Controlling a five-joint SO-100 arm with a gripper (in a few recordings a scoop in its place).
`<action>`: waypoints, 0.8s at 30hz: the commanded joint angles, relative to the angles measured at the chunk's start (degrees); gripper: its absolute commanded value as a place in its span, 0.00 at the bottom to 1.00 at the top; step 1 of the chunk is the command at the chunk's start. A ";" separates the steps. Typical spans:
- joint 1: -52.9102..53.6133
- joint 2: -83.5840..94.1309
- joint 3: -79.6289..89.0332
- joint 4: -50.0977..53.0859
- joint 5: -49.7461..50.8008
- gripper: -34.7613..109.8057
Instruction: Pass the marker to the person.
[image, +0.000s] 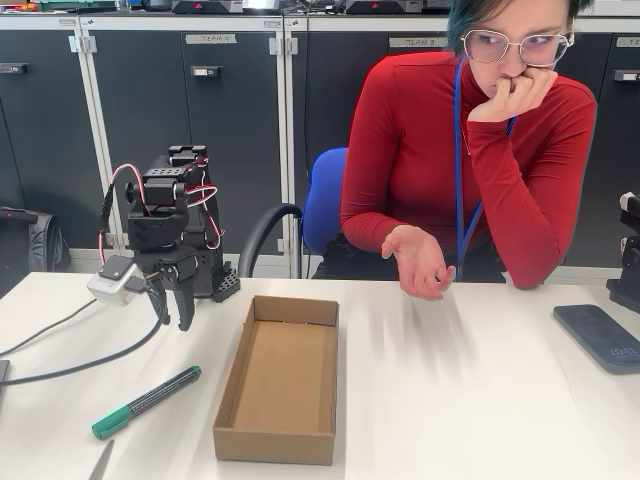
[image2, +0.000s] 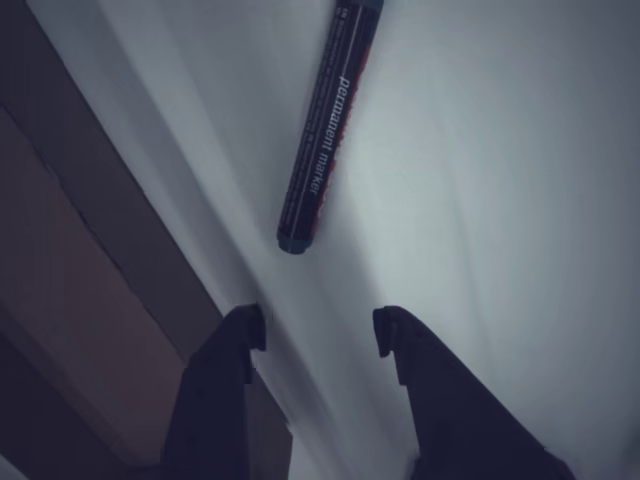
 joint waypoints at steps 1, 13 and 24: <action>0.18 0.00 -3.08 0.18 -2.29 0.45; 3.25 -8.79 -8.35 -4.66 -4.13 0.42; 2.90 -24.70 -22.76 -10.55 -1.93 0.42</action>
